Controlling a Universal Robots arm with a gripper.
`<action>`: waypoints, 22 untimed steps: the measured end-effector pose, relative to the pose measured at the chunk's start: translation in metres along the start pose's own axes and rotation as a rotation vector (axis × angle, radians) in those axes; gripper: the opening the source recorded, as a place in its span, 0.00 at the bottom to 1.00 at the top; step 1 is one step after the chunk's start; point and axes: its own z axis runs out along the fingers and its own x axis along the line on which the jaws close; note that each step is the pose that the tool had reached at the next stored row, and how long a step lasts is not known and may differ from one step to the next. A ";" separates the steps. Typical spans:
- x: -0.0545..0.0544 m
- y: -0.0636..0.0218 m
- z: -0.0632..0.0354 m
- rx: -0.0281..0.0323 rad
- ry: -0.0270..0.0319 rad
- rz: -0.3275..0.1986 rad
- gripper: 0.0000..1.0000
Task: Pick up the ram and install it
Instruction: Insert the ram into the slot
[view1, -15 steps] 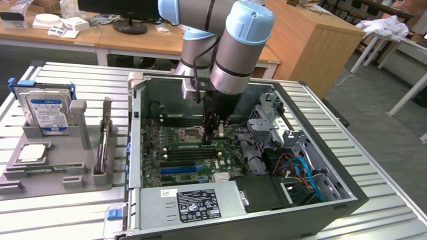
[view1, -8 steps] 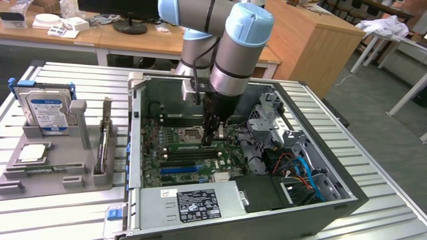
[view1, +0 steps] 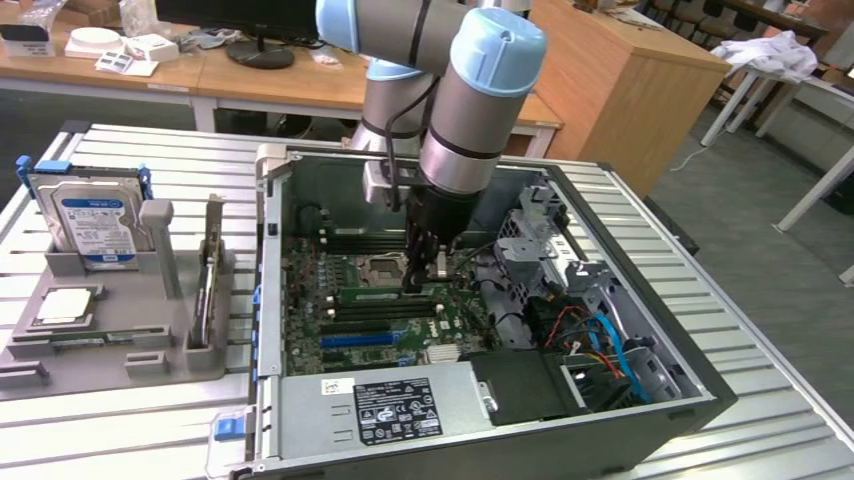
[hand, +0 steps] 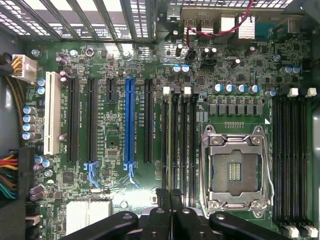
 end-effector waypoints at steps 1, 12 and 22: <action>0.000 0.0000 0.0005 0.0000 0.0000 0.000 0.11; 0.002 0.0000 0.0016 0.0001 0.0000 0.000 0.11; 0.002 -0.0001 0.0060 0.0000 0.0000 0.000 0.11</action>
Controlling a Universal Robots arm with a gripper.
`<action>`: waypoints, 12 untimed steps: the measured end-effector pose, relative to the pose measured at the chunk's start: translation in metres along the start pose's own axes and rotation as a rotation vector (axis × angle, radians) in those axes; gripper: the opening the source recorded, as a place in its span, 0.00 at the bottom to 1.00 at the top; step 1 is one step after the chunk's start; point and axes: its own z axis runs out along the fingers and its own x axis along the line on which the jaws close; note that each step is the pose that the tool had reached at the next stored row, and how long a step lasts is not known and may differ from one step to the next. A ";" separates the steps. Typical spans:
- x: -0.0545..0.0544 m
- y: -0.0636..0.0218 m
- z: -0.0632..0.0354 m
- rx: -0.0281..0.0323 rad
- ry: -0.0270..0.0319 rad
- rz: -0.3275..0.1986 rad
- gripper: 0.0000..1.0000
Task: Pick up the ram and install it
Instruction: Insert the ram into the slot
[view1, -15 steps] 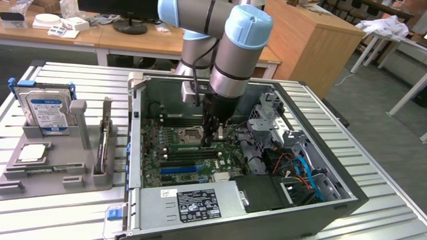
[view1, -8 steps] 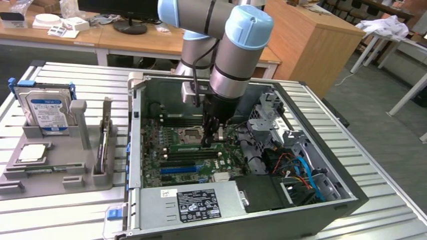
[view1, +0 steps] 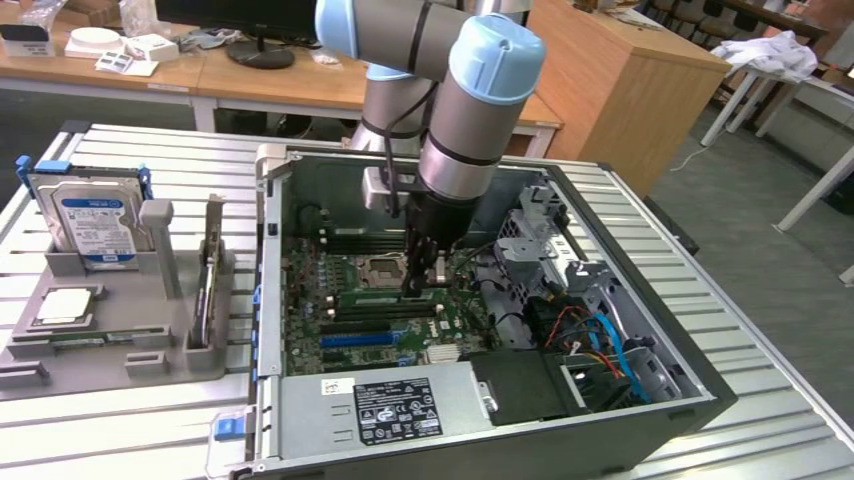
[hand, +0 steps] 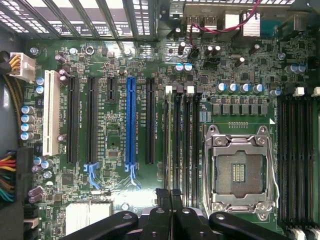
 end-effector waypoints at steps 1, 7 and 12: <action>0.000 -0.0001 0.0008 0.0000 -0.0001 0.000 0.11; 0.000 -0.0001 0.0024 0.0000 0.0000 0.000 0.11; 0.000 -0.0001 0.0038 0.0000 -0.0001 0.000 0.11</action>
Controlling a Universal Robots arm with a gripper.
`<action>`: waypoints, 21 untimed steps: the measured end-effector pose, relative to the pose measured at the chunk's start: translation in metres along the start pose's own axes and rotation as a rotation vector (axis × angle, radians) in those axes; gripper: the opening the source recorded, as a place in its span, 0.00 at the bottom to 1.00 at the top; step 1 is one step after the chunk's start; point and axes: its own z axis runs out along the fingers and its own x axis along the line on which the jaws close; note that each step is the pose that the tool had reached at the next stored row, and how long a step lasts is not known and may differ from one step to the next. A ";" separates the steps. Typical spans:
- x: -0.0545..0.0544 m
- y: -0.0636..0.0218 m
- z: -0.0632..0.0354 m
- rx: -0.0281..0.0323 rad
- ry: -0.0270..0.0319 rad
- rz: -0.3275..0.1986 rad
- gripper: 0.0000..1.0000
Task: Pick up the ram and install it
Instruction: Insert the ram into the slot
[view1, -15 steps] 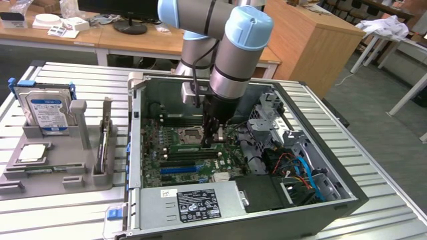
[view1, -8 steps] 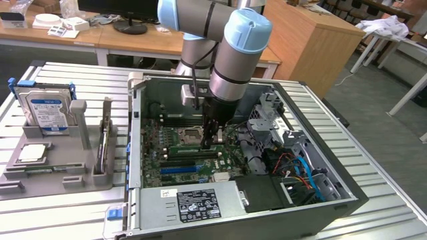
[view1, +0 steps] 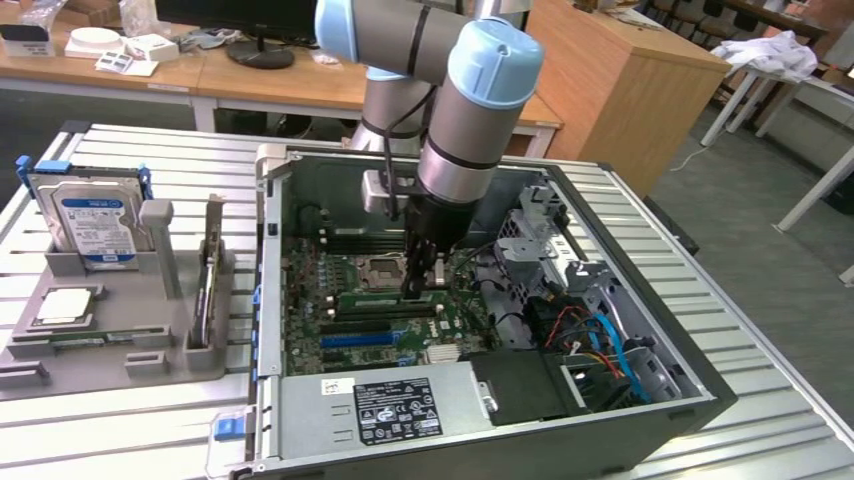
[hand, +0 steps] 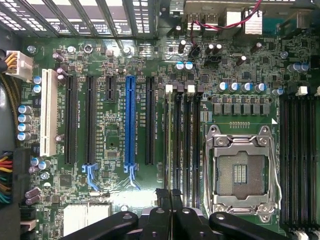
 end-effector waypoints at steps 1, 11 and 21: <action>0.000 0.0000 0.0002 -0.0001 0.0002 0.000 0.11; 0.000 0.0000 0.0010 0.0001 -0.0001 0.004 0.11; 0.000 0.0005 0.0022 0.0001 0.0000 0.004 0.11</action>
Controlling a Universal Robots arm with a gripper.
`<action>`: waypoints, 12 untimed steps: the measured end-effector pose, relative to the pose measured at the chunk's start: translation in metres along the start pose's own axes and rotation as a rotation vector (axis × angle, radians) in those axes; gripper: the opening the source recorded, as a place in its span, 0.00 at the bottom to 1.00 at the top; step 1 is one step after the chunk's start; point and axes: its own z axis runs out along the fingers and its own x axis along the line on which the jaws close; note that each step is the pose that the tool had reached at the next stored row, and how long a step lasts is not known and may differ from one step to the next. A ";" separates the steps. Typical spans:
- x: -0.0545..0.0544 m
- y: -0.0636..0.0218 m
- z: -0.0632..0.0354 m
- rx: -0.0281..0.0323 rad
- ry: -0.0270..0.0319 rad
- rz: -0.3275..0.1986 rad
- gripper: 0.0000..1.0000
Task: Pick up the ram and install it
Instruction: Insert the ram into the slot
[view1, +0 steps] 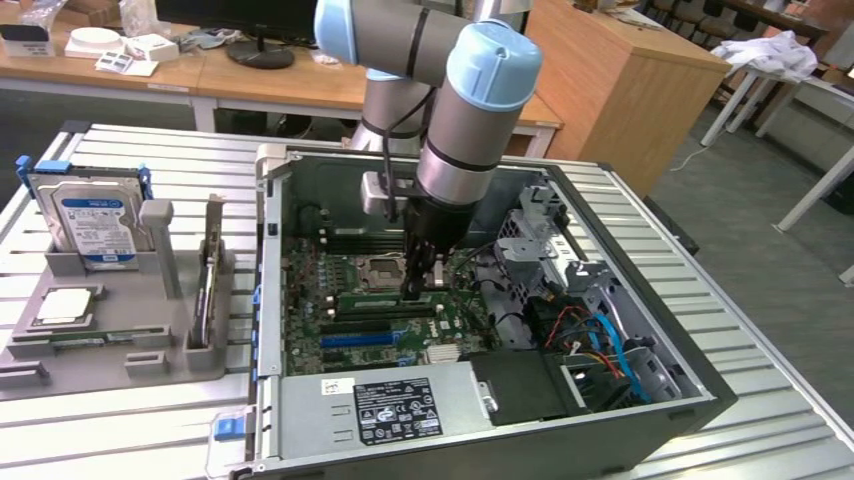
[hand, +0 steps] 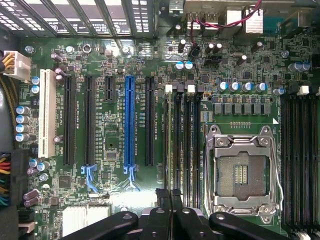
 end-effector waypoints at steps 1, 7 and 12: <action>0.000 0.0000 0.0000 -0.0001 0.0001 0.000 0.11; 0.000 -0.0001 0.0022 0.0000 0.0000 0.000 0.11; 0.000 0.0000 0.0024 0.0001 -0.0001 0.000 0.11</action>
